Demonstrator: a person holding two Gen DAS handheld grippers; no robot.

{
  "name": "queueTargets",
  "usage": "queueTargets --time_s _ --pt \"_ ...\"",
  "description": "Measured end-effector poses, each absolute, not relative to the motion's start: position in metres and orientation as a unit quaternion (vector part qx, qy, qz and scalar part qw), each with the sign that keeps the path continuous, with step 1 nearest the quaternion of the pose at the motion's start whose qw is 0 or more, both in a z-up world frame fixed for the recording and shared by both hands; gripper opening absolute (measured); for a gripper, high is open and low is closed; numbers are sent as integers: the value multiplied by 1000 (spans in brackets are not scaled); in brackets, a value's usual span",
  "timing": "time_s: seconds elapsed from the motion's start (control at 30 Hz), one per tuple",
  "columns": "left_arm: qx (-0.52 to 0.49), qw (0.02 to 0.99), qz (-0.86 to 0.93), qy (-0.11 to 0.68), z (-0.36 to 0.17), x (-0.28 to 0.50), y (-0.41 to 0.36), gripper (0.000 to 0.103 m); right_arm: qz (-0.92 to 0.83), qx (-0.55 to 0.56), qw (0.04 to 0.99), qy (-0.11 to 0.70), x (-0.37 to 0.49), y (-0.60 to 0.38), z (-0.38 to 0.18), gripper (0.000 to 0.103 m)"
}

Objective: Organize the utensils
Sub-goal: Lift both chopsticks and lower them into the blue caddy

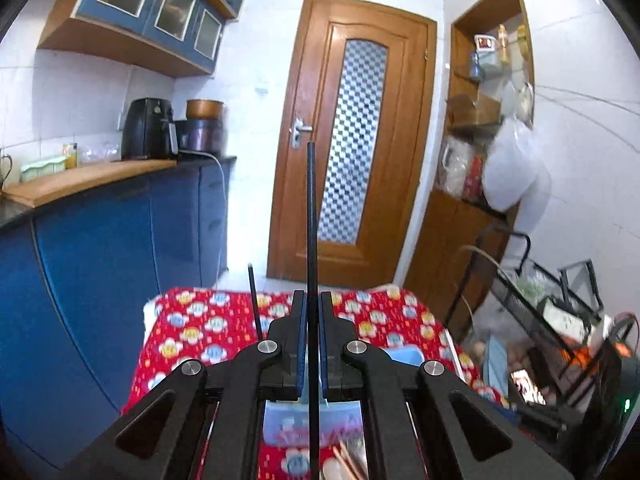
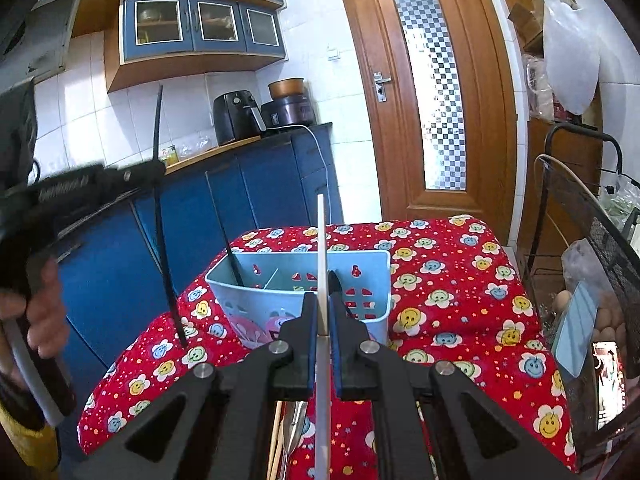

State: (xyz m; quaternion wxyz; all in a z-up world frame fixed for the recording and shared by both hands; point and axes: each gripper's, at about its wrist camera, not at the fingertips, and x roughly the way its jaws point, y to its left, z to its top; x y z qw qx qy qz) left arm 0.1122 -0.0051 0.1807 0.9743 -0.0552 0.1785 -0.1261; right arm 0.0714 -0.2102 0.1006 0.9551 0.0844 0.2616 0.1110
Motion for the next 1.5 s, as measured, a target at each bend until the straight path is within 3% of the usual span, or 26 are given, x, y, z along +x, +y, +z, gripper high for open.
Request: queueTargets --time_s 0.37,0.83,1.5 --pt "-56 987 -96 120 189 157 -11 5 97 86 964 233 104 -218 111 7" --pt "-62 983 -90 145 134 191 -14 5 77 103 982 140 173 -216 98 7" --pt "-62 972 -104 202 91 199 -12 5 80 76 981 156 182 -204 60 8"
